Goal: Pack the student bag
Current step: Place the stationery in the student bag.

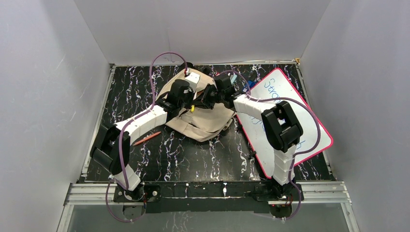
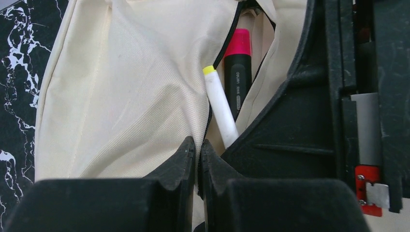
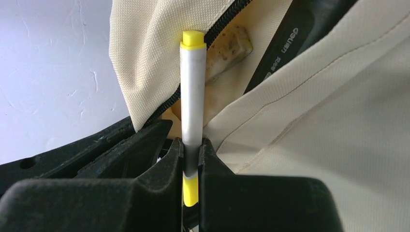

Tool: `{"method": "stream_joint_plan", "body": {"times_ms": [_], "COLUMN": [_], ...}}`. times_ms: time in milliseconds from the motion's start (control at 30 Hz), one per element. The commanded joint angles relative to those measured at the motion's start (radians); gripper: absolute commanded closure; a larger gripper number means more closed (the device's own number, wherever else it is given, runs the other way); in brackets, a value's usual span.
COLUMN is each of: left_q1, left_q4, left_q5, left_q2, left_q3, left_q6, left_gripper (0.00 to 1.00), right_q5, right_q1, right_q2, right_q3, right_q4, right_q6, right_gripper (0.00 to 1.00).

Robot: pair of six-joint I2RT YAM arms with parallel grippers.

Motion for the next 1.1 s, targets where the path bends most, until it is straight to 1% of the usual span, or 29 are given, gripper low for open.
{"method": "stream_joint_plan", "body": {"times_ms": [0, 200, 333, 600, 633, 800, 933, 1067], "left_q1": [-0.003, 0.001, 0.007, 0.029, 0.031, 0.036, 0.036, 0.036], "left_q4": [0.058, 0.059, 0.06, 0.05, 0.048, 0.034, 0.029, 0.038], "left_q5": [0.036, 0.046, 0.028, 0.018, 0.018, 0.007, 0.033, 0.043], "left_q2": [-0.089, -0.094, -0.096, -0.083, -0.082, -0.07, -0.063, -0.071], "left_q3": [0.007, 0.005, 0.007, 0.02, 0.021, 0.036, 0.039, 0.03], "left_q6": [-0.015, -0.016, -0.02, -0.034, -0.059, -0.071, -0.072, -0.069], "left_gripper": [1.0, 1.0, 1.0, 1.0, 1.0, 1.0, 1.0, 1.0], "right_q5": [-0.107, -0.087, -0.127, -0.149, -0.153, -0.175, -0.174, -0.166], "right_q1": [0.009, 0.004, 0.001, 0.006, 0.006, 0.014, 0.012, 0.011], "right_q2": [0.031, 0.05, 0.078, 0.028, 0.023, 0.017, 0.029, 0.055], "right_q3": [0.062, 0.097, 0.134, 0.02, 0.01, -0.009, 0.024, 0.105], "right_q4": [0.012, -0.011, -0.041, -0.019, -0.019, -0.025, -0.04, -0.047], "right_q6": [-0.014, -0.043, -0.045, -0.037, -0.038, -0.055, -0.083, -0.102], "right_gripper": [1.0, 1.0, 1.0, 1.0, 1.0, 1.0, 1.0, 1.0]}}
